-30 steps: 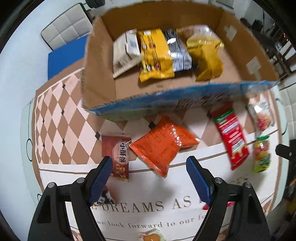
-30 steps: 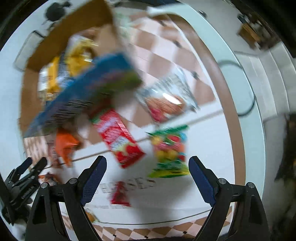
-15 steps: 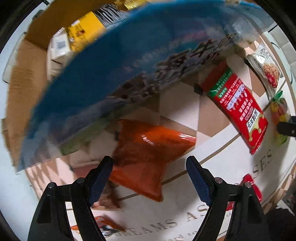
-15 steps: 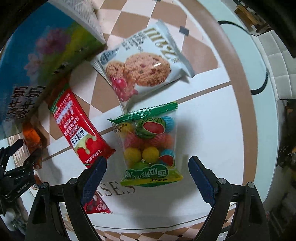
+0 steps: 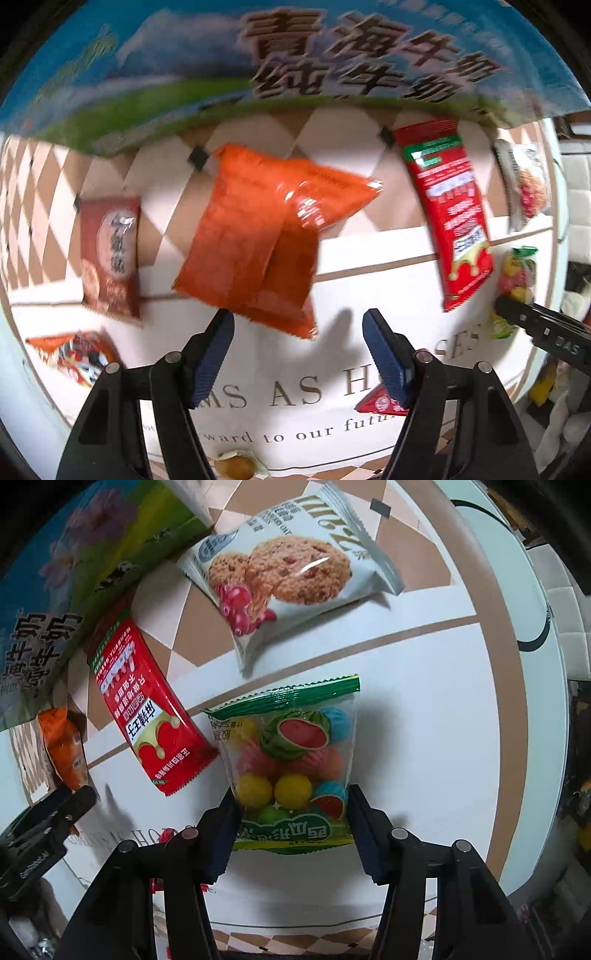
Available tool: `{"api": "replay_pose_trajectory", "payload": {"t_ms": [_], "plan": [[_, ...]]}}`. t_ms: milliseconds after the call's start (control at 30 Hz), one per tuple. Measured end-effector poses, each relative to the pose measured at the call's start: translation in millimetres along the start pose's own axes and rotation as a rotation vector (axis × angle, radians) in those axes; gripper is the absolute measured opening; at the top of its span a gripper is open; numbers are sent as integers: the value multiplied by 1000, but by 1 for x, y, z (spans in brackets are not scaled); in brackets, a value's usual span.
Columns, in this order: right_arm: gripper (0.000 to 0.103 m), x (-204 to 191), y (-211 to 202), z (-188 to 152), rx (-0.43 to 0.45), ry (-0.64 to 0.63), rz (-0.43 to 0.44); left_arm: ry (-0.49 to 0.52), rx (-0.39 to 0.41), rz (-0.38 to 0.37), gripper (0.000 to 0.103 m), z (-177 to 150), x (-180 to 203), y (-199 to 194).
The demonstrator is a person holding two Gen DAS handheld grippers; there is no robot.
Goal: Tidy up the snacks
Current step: 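Grasp the orange packet with left tool while right tool grasps the watermelon candy bag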
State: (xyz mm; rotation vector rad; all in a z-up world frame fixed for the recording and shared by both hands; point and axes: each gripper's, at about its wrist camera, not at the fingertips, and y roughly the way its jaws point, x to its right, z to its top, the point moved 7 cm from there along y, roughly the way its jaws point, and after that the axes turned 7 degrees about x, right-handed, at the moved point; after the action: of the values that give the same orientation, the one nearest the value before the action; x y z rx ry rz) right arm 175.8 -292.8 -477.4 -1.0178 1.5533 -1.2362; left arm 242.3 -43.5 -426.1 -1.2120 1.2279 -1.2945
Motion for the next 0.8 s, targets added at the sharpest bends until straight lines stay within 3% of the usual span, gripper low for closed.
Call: {"api": "replay_pose_trajectory", "payload": {"t_ms": [100, 167, 233, 400, 567, 700, 800], "plan": [[59, 1, 0, -5, -9, 15, 15, 10, 99, 39, 71, 5, -1, -27], [60, 3, 0, -6, -17, 17, 23, 66, 182, 74, 71, 15, 1, -46], [62, 2, 2, -3, -21, 14, 25, 119, 217, 113, 71, 28, 2, -53], [67, -4, 6, 9, -26, -11, 9, 162, 138, 100, 71, 60, 8, -29], [70, -21, 16, 13, -30, -18, -2, 205, 54, 92, 71, 60, 17, -2], [70, -33, 16, 18, -33, -16, -9, 186, 62, 103, 70, 67, 15, 7], [67, -33, 14, 22, -23, -29, -17, 139, 70, 85, 57, 69, 5, 5]]}}
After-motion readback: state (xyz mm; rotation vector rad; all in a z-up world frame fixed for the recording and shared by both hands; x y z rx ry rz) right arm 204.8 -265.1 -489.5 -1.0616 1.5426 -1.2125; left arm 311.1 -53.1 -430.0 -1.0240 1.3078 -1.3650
